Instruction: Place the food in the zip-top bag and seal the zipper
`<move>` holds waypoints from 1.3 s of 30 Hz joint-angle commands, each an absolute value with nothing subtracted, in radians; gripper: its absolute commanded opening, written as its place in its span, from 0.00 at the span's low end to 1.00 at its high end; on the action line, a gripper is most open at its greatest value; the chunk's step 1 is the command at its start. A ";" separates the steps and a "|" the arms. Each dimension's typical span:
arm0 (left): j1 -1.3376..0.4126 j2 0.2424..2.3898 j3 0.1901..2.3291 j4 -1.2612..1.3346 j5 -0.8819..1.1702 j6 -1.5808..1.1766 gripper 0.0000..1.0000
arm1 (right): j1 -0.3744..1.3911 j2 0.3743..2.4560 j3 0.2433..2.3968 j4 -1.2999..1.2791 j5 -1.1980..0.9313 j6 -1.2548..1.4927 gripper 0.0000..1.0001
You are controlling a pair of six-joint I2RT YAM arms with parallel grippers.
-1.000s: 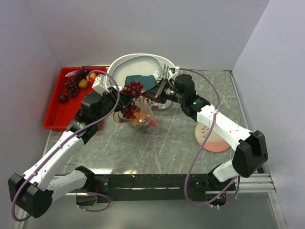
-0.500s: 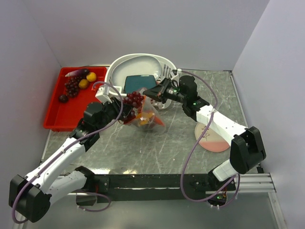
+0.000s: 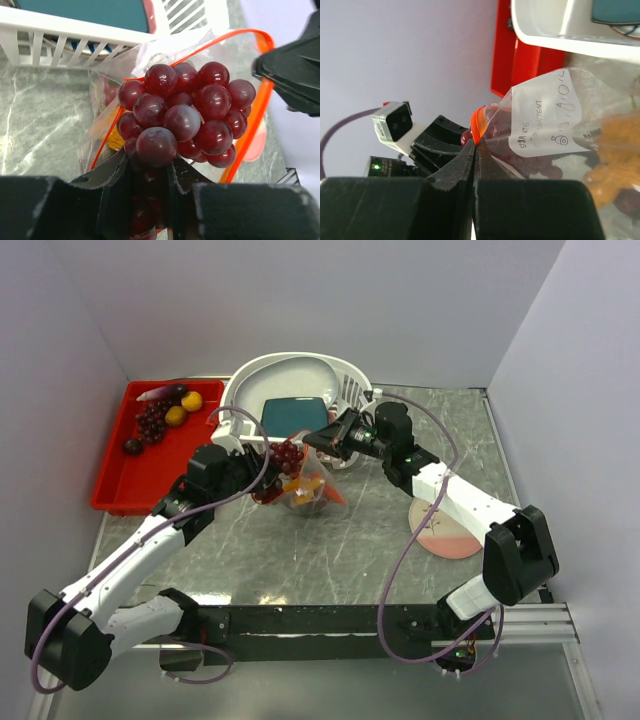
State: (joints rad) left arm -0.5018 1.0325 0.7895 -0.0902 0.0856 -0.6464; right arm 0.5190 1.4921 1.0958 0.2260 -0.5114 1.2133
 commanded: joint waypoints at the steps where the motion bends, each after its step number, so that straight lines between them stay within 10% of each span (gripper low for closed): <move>1: -0.509 1.072 0.876 -0.141 0.095 -0.627 0.18 | 0.526 1.417 1.117 0.218 -0.460 1.145 0.00; 34: -0.675 1.318 1.236 -0.571 0.003 -0.393 0.20 | 0.597 1.466 1.264 -0.090 -0.233 0.844 0.00; 39: -0.675 1.380 1.279 -0.594 -0.092 -0.394 0.32 | 0.618 1.476 1.266 -0.090 -0.250 0.838 0.00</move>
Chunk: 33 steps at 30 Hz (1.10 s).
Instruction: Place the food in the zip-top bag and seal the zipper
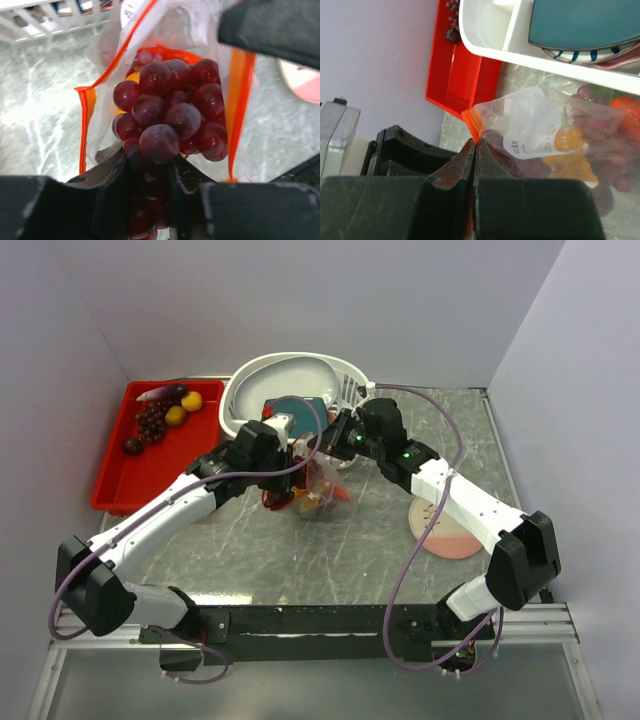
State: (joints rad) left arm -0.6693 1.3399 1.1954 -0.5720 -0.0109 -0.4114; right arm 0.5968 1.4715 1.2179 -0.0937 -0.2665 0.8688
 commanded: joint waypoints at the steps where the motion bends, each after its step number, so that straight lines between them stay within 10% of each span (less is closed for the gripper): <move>1: -0.676 1.397 1.295 -0.603 -0.107 -0.399 0.33 | 0.621 1.476 1.266 -0.092 -0.247 0.836 0.00; 8: -0.667 1.506 1.400 -0.569 -0.140 -0.452 0.86 | 0.627 1.437 1.236 -0.113 -0.209 0.816 0.00; 11: -0.661 1.511 1.425 -0.566 -0.144 -0.477 0.92 | 0.627 1.428 1.224 -0.118 -0.206 0.808 0.00; 23: -0.655 1.175 1.255 -0.622 -0.220 -0.619 0.61 | 0.618 1.404 1.224 -0.130 -0.219 0.785 0.00; 33: -0.641 1.066 0.970 -0.563 -0.177 -0.814 0.58 | 0.618 1.368 1.209 -0.140 -0.215 0.762 0.00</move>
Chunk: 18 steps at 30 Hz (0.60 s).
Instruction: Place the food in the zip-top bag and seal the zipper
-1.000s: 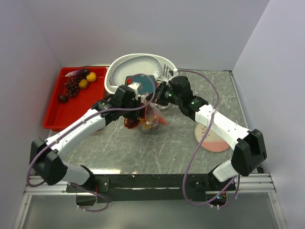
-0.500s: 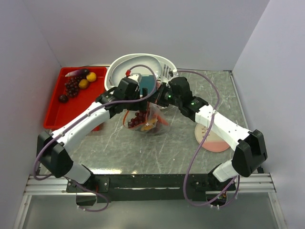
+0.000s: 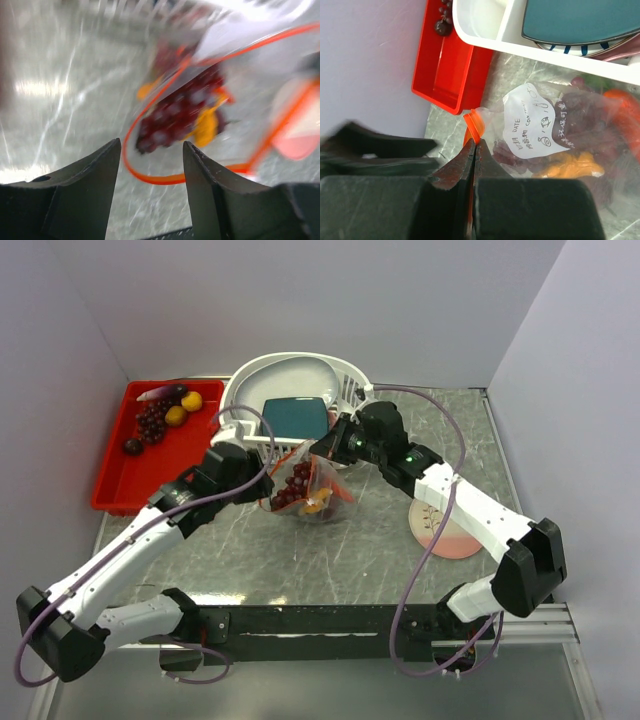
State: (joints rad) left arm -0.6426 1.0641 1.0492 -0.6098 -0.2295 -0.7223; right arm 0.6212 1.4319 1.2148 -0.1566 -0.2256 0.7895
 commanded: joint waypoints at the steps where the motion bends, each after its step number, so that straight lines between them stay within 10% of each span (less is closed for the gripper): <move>1: -0.641 1.074 0.959 -0.554 -0.167 -0.827 0.58 | 0.617 1.365 1.204 -0.141 -0.215 0.761 0.00; 7: -0.641 1.114 0.920 -0.485 -0.118 -0.851 0.56 | 0.618 1.345 1.192 -0.155 -0.210 0.746 0.00; 12: -0.655 1.117 0.981 -0.440 -0.045 -0.835 0.01 | 0.618 1.292 1.193 -0.212 -0.144 0.700 0.00; 18: -0.661 1.141 1.204 -0.475 -0.113 -0.773 0.01 | 0.776 1.145 1.157 -0.337 0.098 0.594 0.00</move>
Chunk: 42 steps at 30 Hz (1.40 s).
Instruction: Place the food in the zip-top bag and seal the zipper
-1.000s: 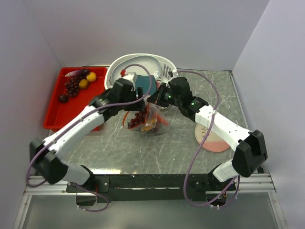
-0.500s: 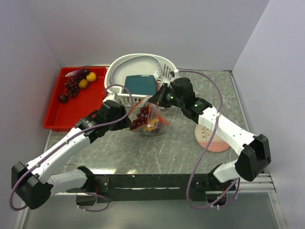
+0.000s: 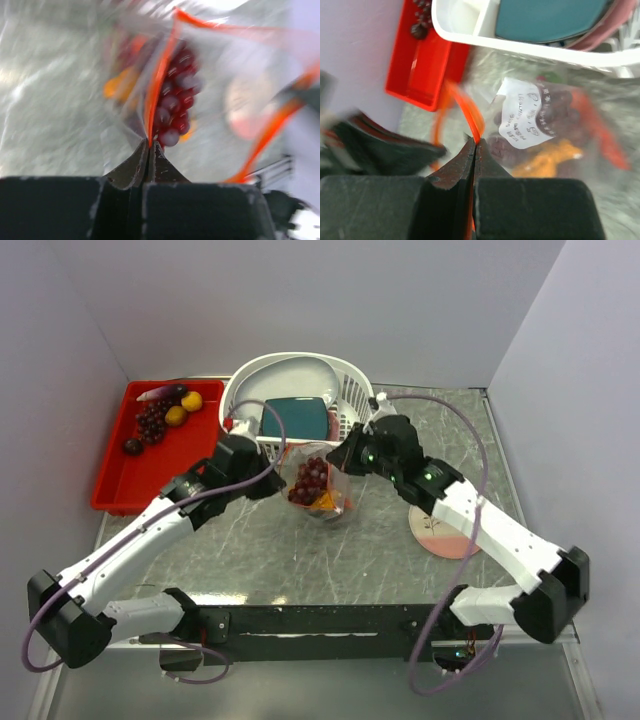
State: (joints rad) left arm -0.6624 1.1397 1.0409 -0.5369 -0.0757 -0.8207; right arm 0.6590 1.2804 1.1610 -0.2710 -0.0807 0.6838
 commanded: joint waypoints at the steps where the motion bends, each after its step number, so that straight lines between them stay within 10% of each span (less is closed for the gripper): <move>1: -0.657 1.173 1.225 -0.479 -0.112 -0.769 0.01 | 0.810 1.137 1.158 -0.348 0.104 0.588 0.00; 18: -0.634 1.293 1.275 -0.410 0.006 -0.756 0.01 | 0.756 1.112 1.161 -0.426 0.055 0.542 0.00; 24: -0.604 1.299 1.285 -0.394 0.003 -0.736 0.26 | 0.739 1.138 1.146 -0.390 0.005 0.526 0.00; 30: -0.442 1.237 1.309 -0.419 -0.096 -0.726 0.72 | 0.720 1.151 1.157 -0.364 -0.072 0.515 0.00; 42: 0.109 1.460 1.359 -0.347 -0.192 -0.724 0.75 | 0.684 1.121 1.098 -0.324 -0.179 0.517 0.00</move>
